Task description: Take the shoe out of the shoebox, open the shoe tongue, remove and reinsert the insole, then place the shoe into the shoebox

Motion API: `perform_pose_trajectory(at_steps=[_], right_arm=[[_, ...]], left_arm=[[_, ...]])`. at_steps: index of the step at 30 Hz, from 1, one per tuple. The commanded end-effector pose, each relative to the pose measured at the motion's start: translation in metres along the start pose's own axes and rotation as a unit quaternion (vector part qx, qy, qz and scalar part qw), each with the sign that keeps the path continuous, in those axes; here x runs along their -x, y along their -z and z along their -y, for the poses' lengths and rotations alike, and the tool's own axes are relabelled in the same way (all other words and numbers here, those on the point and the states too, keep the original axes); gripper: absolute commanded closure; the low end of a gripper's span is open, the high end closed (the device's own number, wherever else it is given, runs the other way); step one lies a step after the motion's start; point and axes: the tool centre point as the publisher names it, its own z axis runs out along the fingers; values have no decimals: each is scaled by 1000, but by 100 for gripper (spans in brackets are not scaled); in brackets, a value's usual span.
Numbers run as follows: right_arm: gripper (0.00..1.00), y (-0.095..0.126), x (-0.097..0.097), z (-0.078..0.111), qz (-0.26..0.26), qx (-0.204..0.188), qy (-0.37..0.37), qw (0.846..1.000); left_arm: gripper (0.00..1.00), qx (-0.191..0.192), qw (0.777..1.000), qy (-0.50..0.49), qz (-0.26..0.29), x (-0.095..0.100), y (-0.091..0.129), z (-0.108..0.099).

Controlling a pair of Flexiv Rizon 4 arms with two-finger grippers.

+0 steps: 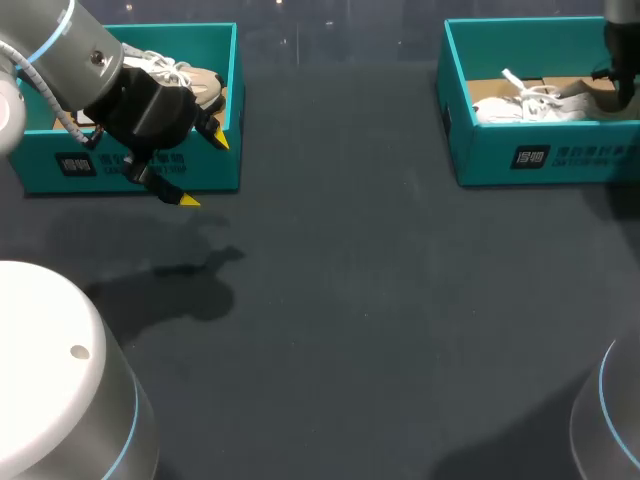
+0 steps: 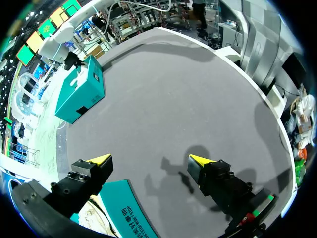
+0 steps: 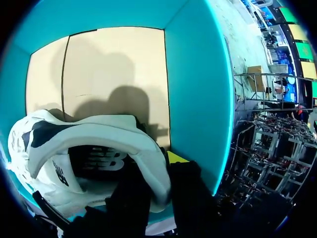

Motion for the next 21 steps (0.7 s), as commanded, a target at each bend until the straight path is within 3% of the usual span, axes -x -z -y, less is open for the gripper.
perform_pose_trajectory(at_steps=[1,5,21], right_arm=[[100,-1,1,-10,0,-7,-2,1000],[100,-4,4,-15,-11,-13,-3,1000],[100,-23,-15,-8,-17,3,46,999]], left_arm=[[0,1,1000,-1,0,-1,1,0],[0,1,1000,-1,0,-1,1,0],[0,1,1000,-1,0,-1,1,0]])
